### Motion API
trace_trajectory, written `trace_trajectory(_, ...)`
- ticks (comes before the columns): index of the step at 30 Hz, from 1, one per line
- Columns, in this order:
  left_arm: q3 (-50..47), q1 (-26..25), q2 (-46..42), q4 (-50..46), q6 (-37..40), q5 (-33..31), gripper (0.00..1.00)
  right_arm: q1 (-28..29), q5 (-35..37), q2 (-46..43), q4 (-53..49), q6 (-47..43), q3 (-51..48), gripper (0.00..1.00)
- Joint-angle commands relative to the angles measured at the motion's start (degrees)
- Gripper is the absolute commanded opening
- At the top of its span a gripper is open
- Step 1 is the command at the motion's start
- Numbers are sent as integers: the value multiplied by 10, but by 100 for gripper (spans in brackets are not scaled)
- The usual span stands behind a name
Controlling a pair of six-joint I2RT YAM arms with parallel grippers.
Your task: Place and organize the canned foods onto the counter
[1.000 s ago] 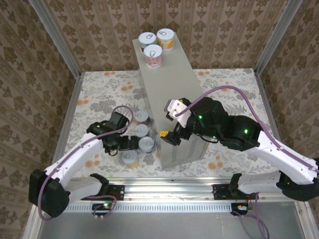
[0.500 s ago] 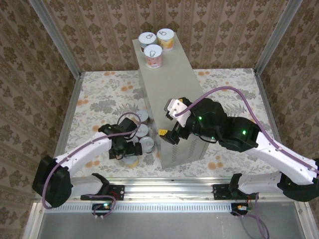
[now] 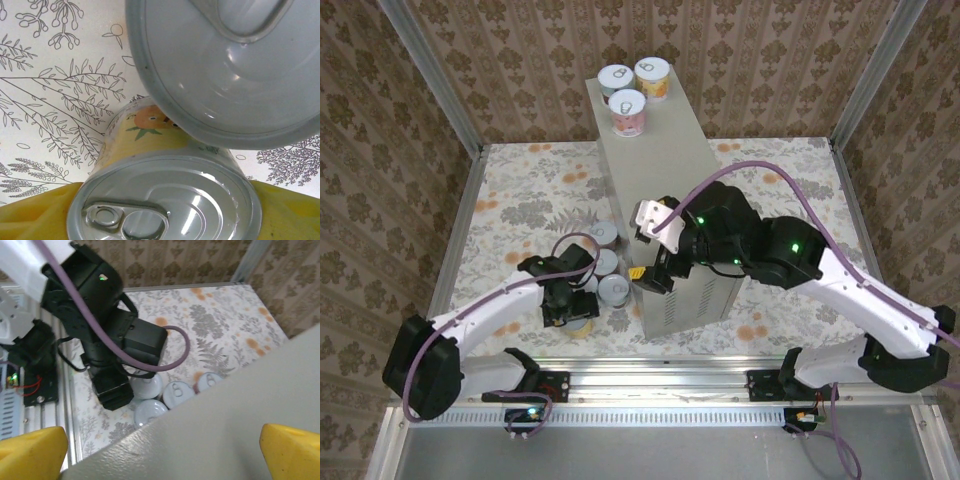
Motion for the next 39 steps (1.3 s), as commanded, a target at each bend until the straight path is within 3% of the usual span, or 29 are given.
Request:
trace_trajectory(1, -5, -4, -17, -9, -16, -7, 71, 8, -55, 24, -79, -33, 49, 100)
trace_trajectory(11, 44, -3, -68, -71, -13, -37, 59, 18, -75, 61, -92, -46, 88, 100)
trace_trajectory(20, 223, 3, -83, -208, 104, -64, 53, 22, -87, 61, -76, -51, 89, 100)
trace_trajectory(25, 339, 19, -65, -230, 227, 21, 54, 22, -84, 63, -58, -55, 88, 100)
trace_trajectory(35, 550, 33, -10, -280, 371, 213, 54, 14, -81, 27, -18, -70, 39, 100)
trace_trajectory(39, 620, 8, 2, -285, 404, 247, 54, 6, -77, 21, -12, -60, 32, 100)
